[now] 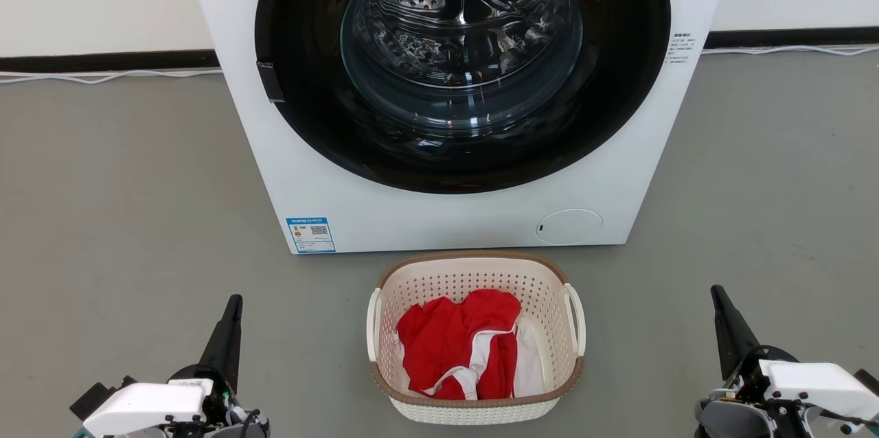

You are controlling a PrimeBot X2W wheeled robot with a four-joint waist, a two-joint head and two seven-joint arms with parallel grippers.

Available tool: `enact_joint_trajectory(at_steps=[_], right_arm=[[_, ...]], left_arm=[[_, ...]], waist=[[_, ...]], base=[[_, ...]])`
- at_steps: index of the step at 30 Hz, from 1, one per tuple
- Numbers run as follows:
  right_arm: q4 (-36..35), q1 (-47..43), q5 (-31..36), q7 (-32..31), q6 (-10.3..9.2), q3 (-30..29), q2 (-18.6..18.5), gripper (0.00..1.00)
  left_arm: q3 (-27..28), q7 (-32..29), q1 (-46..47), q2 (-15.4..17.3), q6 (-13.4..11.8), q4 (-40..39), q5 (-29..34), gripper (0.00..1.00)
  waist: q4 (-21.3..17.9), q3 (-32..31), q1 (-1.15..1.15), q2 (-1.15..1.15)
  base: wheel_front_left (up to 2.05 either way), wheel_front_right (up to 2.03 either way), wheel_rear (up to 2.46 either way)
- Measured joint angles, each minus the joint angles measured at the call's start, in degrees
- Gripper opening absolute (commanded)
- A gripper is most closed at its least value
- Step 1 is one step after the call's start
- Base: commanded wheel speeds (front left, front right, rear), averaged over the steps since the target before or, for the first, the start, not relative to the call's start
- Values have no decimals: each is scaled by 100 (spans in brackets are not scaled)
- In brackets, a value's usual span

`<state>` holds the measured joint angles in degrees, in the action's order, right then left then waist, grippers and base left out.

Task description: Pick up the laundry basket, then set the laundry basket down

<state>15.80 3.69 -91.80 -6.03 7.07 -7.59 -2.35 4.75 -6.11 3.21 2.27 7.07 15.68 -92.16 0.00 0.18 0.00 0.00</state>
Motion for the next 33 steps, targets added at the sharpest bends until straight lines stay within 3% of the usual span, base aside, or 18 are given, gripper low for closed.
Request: enact_joint_trajectory(at_steps=[33], right_arm=[[0,0,0,0,0,0,0,0]], left_arm=[[0,0,0,0,0,0,0,0]], waist=[[0,0,0,0]], base=[[0,0,0]])
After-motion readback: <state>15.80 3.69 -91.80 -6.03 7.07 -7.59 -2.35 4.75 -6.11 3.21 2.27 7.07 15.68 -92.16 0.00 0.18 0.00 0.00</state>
